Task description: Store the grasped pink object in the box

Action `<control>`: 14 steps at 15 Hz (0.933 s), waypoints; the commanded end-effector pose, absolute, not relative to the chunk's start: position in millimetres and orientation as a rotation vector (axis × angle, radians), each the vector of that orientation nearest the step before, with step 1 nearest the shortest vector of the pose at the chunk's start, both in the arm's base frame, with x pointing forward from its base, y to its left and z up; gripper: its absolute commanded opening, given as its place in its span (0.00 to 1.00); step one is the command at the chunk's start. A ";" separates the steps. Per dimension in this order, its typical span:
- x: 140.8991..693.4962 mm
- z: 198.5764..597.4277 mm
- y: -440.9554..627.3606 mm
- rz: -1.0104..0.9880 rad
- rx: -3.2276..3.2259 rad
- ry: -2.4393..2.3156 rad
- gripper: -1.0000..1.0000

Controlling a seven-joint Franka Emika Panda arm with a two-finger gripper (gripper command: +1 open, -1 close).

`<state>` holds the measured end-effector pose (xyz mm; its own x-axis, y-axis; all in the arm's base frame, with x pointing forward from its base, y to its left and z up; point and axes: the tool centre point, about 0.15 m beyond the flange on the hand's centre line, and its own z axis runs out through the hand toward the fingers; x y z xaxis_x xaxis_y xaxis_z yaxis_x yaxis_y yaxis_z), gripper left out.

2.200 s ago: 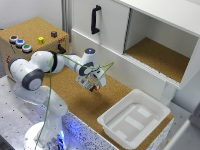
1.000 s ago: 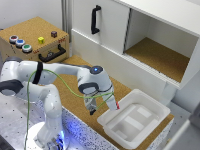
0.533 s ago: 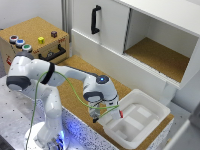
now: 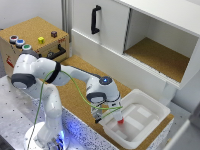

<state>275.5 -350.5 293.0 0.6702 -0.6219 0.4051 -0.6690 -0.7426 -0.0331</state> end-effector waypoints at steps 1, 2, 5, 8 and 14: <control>296.7 347.4 -288.6 0.748 2.808 -0.921 1.00; 304.0 360.6 -271.6 0.782 2.809 -0.852 1.00; 334.0 382.3 -215.2 0.813 2.875 -0.594 1.00; 361.9 373.9 -163.4 0.744 2.989 -0.345 1.00; 388.4 358.7 -44.2 0.592 3.105 0.211 1.00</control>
<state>369.2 -131.5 365.6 0.8924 -0.0838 0.4434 -0.0902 -0.9959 -0.0066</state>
